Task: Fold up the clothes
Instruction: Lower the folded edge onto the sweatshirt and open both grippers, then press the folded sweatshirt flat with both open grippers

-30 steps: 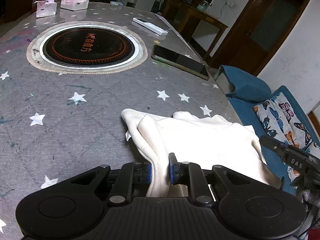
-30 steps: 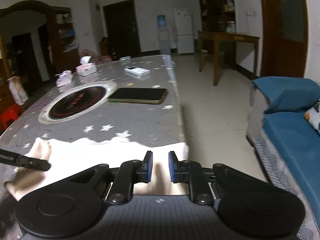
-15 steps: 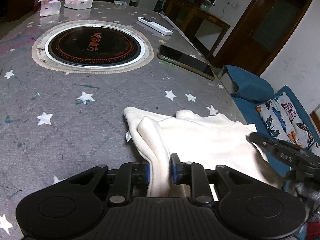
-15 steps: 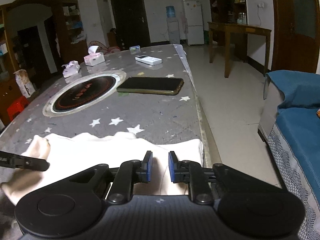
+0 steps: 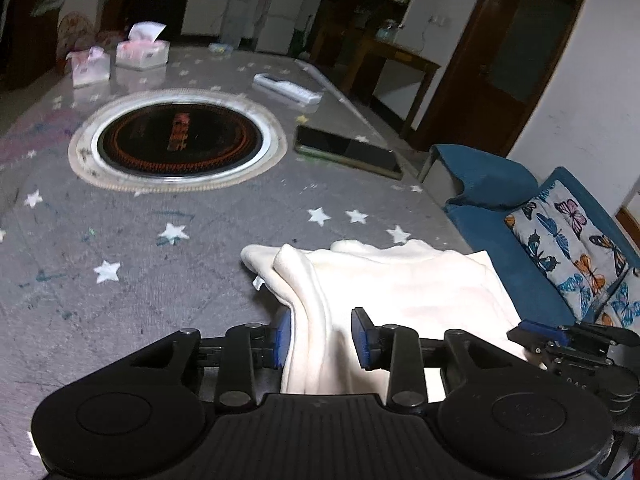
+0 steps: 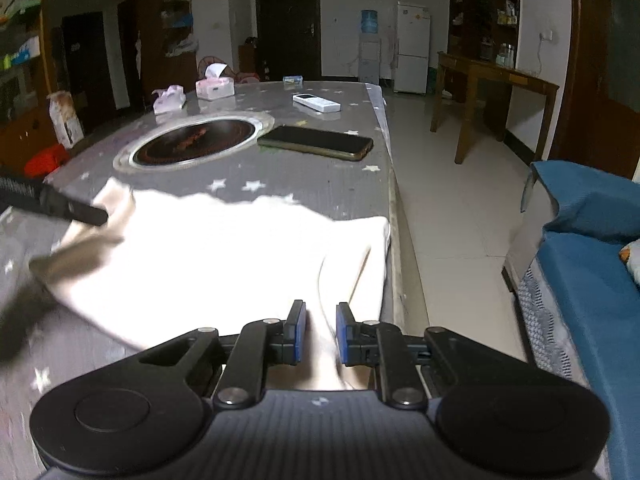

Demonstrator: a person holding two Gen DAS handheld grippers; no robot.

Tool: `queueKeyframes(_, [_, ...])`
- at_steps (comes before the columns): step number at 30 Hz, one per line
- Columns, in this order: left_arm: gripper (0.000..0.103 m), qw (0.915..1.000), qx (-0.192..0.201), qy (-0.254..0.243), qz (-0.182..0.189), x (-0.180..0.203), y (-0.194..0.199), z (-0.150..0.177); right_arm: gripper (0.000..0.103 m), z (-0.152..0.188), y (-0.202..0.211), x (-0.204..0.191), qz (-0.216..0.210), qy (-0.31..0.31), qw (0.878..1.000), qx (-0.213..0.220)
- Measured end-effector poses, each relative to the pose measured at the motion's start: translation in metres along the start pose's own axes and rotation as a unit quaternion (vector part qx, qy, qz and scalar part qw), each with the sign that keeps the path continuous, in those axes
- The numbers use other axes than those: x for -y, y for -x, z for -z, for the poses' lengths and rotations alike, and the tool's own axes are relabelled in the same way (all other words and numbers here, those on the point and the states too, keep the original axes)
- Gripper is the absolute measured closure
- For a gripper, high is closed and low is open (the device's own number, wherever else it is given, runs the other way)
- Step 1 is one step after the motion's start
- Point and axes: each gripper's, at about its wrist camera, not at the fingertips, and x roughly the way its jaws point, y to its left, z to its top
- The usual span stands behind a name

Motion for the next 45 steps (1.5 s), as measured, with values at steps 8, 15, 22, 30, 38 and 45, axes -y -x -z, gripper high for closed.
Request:
queueKeyframes(8, [0.066,0.9986,0.043,-0.030,-0.005,0.015,0.024,0.006,0.088,0.000,0.022,-0.007,0.000,0.001,1.000,0.028])
queueKeyframes(15, [0.067,0.9975,0.019,-0.064,0.024,0.032,0.016,0.021,0.088,0.008,0.015,-0.016,-0.015,0.005,1.000,0.010])
queueKeyframes(22, [0.066,0.9974,-0.014,-0.064,0.031,0.034,-0.002,0.032,0.087,0.004,0.027,-0.025,-0.037,-0.004,0.999,0.018])
queueKeyframes(30, [0.053,0.9980,-0.025,-0.050,0.029,0.033,-0.003,0.035,0.074,0.008,0.020,-0.025,-0.032,-0.036,0.999,0.007])
queueKeyframes(38, [0.040,0.9982,-0.015,-0.053,0.023,0.039,0.003,0.041,0.061,0.011,0.023,-0.033,-0.022,-0.039,0.999,0.010])
queueKeyframes(45, [0.039,0.9980,-0.016,-0.058,0.020,0.039,0.004,0.046,0.061,0.013,0.019,-0.046,-0.008,-0.018,1.000,0.004])
